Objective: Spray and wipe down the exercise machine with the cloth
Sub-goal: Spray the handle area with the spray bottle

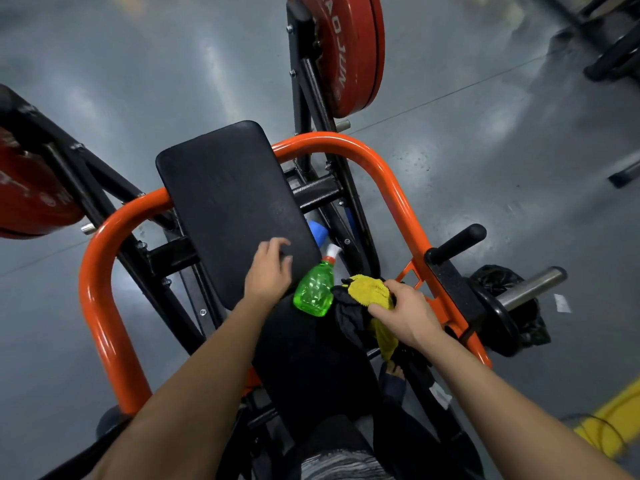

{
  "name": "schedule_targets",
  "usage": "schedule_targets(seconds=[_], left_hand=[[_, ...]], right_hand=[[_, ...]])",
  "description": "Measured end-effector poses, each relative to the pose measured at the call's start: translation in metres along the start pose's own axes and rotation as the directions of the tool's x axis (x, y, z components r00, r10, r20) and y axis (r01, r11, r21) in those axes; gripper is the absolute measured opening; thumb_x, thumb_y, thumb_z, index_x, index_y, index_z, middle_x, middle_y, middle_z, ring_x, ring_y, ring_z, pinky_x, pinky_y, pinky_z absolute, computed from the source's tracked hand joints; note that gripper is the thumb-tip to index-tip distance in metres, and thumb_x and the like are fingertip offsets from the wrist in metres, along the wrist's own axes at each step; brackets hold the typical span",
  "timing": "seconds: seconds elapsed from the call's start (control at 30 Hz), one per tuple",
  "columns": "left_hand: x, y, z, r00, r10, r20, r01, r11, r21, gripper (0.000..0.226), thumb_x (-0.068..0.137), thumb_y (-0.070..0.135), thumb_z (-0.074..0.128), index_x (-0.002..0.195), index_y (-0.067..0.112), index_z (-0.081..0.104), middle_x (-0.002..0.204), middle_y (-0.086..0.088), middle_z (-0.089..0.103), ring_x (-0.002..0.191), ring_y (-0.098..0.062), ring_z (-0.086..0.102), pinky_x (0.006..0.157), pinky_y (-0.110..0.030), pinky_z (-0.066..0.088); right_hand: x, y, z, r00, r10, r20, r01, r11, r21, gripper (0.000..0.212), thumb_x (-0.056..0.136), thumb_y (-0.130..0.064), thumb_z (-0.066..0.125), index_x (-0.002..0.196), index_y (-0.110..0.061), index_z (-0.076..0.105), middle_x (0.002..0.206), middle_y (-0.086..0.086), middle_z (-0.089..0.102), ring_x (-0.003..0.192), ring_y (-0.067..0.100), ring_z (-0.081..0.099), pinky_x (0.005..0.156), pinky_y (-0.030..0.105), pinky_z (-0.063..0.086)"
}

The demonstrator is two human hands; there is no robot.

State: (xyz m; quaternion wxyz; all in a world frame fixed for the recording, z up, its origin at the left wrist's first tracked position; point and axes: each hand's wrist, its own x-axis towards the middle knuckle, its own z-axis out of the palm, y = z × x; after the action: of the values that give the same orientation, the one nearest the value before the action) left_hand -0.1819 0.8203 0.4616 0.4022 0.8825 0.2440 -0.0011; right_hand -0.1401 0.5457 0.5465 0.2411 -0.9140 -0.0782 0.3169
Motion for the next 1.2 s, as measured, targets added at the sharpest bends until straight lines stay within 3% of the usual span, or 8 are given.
schedule_targets(seconds=[0.1, 0.17, 0.37, 0.6, 0.77, 0.93, 1.03, 1.2], left_hand=[[-0.031, 0.009, 0.037, 0.902, 0.358, 0.242, -0.423, 0.849, 0.316, 0.058, 0.096, 0.059, 0.053, 0.144, 0.027, 0.052, 0.144, -0.008, 0.053, 0.131, -0.029, 0.052, 0.107, -0.046, 0.043], [-0.048, 0.0, 0.071, 0.811, 0.29, 0.507, -0.529, 0.735, 0.425, 0.067, 0.09, 0.073, 0.041, 0.15, 0.043, 0.044, 0.156, -0.007, 0.048, 0.142, -0.037, 0.046, 0.114, -0.061, 0.035], [-0.049, -0.017, 0.118, 0.908, 0.151, 0.391, -0.298, 0.888, 0.349, 0.09, 0.058, 0.076, 0.056, 0.141, 0.042, 0.048, 0.127, 0.0, 0.058, 0.114, -0.032, 0.053, 0.094, -0.05, 0.049], [-0.022, 0.002, 0.088, 0.799, -0.196, 0.568, 0.137, 0.98, 0.146, 0.145, 0.055, 0.052, 0.087, 0.162, 0.016, -0.003, 0.154, -0.015, 0.025, 0.143, -0.038, 0.031, 0.117, -0.051, 0.034], [-0.033, -0.007, 0.055, 0.888, -0.235, 0.395, 0.2, 0.971, 0.128, 0.142, 0.06, 0.047, 0.094, 0.163, 0.02, 0.0, 0.163, -0.007, 0.016, 0.146, -0.034, 0.025, 0.118, -0.042, 0.027], [-0.036, -0.015, 0.021, 0.949, -0.314, -0.003, 0.313, 0.946, 0.084, 0.124, 0.069, 0.04, 0.092, 0.162, 0.023, 0.012, 0.147, -0.014, 0.033, 0.128, -0.038, 0.039, 0.11, -0.048, 0.035], [-0.031, -0.017, 0.027, 0.883, -0.467, 0.051, 0.469, 0.883, -0.013, 0.125, 0.081, 0.045, 0.083, 0.163, 0.031, -0.01, 0.138, -0.02, 0.034, 0.129, -0.045, 0.042, 0.109, -0.051, 0.037], [-0.038, -0.014, 0.043, 0.901, -0.43, 0.063, 0.431, 0.902, -0.004, 0.141, 0.072, 0.055, 0.088, 0.16, 0.034, -0.02, 0.14, -0.019, 0.032, 0.126, -0.049, 0.044, 0.11, -0.057, 0.038]], right_hand=[[0.024, 0.012, 0.035, 0.986, 0.169, -0.011, -0.164, 0.971, 0.172, 0.021, 0.09, -0.031, 0.064, 0.101, -0.014, 0.064, 0.096, 0.011, 0.069, 0.091, 0.031, 0.063, 0.079, 0.042, 0.049], [0.069, 0.049, 0.085, 0.971, 0.239, -0.002, -0.23, 0.935, 0.269, 0.033, 0.084, -0.033, 0.053, 0.103, -0.009, 0.064, 0.104, 0.023, 0.068, 0.103, 0.042, 0.063, 0.091, 0.045, 0.047], [0.116, 0.05, 0.115, 0.965, 0.261, -0.018, -0.229, 0.876, 0.425, 0.023, 0.094, 0.005, 0.048, 0.102, -0.011, 0.061, 0.102, 0.012, 0.066, 0.102, 0.027, 0.06, 0.081, 0.026, 0.036], [0.099, -0.002, 0.091, 0.993, 0.119, 0.017, -0.119, 0.968, 0.222, 0.007, 0.092, -0.024, 0.049, 0.097, -0.027, 0.051, 0.108, 0.013, 0.07, 0.104, 0.039, 0.063, 0.082, 0.04, 0.045], [0.095, -0.042, 0.078, 1.0, -0.004, 0.023, -0.002, 0.963, 0.27, 0.004, 0.094, -0.02, 0.05, 0.096, -0.022, 0.052, 0.102, 0.01, 0.069, 0.103, 0.037, 0.062, 0.088, 0.043, 0.048], [0.091, -0.061, 0.07, 0.999, -0.038, 0.026, 0.033, 0.983, 0.182, 0.013, 0.096, -0.024, 0.047, 0.107, -0.02, 0.052, 0.104, 0.019, 0.066, 0.099, 0.042, 0.06, 0.083, 0.045, 0.048], [0.091, -0.052, 0.067, 0.999, 0.027, 0.022, -0.03, 0.989, 0.145, 0.016, 0.097, -0.025, 0.046, 0.111, -0.018, 0.05, 0.105, 0.02, 0.065, 0.098, 0.042, 0.061, 0.081, 0.045, 0.049], [0.085, -0.017, 0.066, 0.996, 0.078, 0.049, -0.081, 0.994, 0.076, 0.011, 0.094, -0.027, 0.047, 0.105, -0.022, 0.048, 0.099, 0.017, 0.066, 0.094, 0.042, 0.062, 0.085, 0.052, 0.052]])
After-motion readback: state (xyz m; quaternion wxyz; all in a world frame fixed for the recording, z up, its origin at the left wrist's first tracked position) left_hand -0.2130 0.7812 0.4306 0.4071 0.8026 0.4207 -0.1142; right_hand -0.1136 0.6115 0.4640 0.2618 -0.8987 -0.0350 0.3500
